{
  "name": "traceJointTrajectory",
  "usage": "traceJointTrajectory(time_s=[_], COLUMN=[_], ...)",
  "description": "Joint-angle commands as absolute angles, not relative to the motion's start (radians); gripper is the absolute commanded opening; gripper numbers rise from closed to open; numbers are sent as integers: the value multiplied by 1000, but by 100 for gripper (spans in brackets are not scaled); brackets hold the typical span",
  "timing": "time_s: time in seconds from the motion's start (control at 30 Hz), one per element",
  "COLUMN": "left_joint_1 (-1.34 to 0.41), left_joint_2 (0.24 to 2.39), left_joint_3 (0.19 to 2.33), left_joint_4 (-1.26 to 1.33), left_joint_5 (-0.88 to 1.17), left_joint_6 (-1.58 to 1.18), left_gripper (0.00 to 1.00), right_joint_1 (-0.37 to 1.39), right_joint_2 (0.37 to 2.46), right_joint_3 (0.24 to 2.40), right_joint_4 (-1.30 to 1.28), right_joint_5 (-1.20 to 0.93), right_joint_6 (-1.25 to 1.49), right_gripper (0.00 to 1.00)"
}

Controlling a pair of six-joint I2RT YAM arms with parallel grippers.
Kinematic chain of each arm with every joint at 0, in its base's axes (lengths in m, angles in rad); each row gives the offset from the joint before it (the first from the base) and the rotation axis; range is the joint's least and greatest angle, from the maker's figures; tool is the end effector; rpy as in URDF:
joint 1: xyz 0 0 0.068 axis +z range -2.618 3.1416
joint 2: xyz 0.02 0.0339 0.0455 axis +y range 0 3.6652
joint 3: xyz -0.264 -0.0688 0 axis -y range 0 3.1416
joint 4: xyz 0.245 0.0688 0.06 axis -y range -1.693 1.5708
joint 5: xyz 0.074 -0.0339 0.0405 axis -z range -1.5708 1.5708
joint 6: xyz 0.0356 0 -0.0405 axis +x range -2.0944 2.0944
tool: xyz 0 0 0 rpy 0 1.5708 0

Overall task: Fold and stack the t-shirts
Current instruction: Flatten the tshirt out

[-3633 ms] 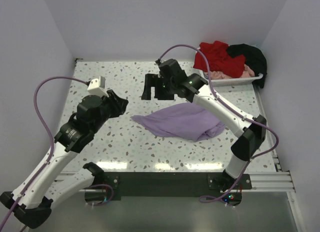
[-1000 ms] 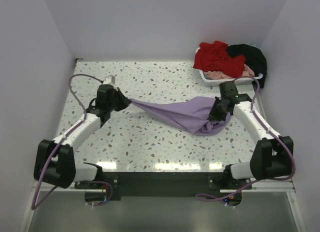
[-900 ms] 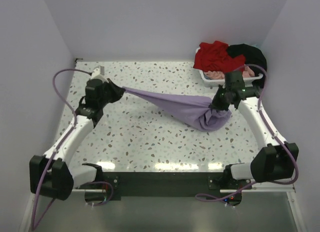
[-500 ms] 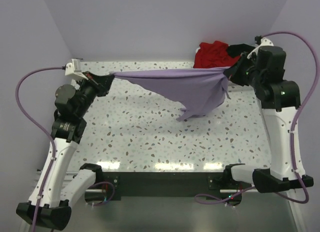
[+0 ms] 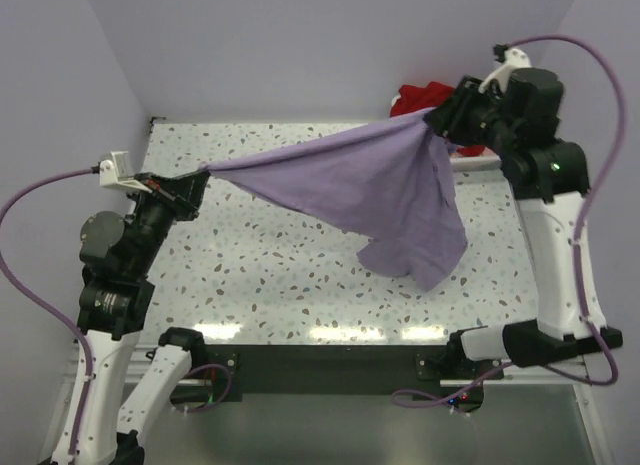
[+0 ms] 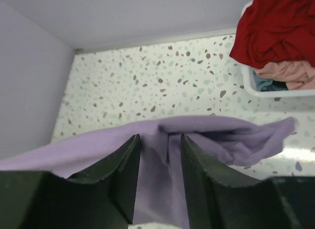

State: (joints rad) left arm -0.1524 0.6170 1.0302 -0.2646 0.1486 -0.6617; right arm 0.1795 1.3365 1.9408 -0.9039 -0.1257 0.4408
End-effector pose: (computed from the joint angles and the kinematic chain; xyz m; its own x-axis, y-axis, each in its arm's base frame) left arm 0.1109 -0.0224 0.4357 -0.0657 -0.6047 -0.7937 0.3226 0.7399 -0.5904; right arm 0.2262 0.0456 0.5266 -0.3885 0.3597 -0.8483 -0.1429 0.8860 0.4411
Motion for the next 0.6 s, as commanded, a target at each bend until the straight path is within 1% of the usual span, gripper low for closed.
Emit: traceJointTrajectory(time_s=[0.0, 0.03, 0.07, 0.1, 0.2, 0.3, 0.33, 0.37, 0.4, 0.43, 0.5, 0.53, 0.57], left_joint_1=[-138, -138, -138, -138, -138, -138, -138, -138, -138, -138, -138, -138, -138], left_joint_2=[640, 643, 653, 661, 696, 735, 744, 765, 778, 791, 827, 836, 850], left_joint_3=[921, 896, 855, 833, 760, 707, 689, 684, 681, 681, 684, 689, 690], left_joint_4=[-429, -442, -460, -462, -454, -422, -410, -390, -381, -371, -351, -345, -336], left_joint_5=[20, 8, 3, -21, -20, -17, -15, -11, -6, -5, 29, 38, 47], left_joint_6=[-658, -658, -660, -657, -644, -624, -612, -604, -598, -588, -577, -569, -565], left_gripper=[0, 0, 0, 0, 0, 0, 0, 0, 0, 0, 0, 0, 0], right_joint_1=[256, 285, 296, 305, 340, 348, 350, 350, 350, 350, 348, 350, 350], right_joint_2=[1550, 1596, 1677, 1706, 1714, 1608, 1573, 1539, 1461, 1428, 1335, 1307, 1286], right_joint_3=[1896, 1908, 1945, 1957, 1919, 1740, 1609, 1539, 1469, 1334, 1214, 1113, 1068], right_joint_4=[-792, -801, -814, -836, -847, -847, -845, -844, -845, -847, -854, -854, -851], right_joint_5=[-89, -92, -98, -98, -63, -51, -51, -48, -41, -37, -26, -20, -18], right_joint_6=[416, 408, 411, 420, 431, 445, 452, 456, 457, 466, 477, 489, 495], right_gripper=[46, 70, 77, 84, 86, 85, 85, 85, 85, 84, 85, 85, 85])
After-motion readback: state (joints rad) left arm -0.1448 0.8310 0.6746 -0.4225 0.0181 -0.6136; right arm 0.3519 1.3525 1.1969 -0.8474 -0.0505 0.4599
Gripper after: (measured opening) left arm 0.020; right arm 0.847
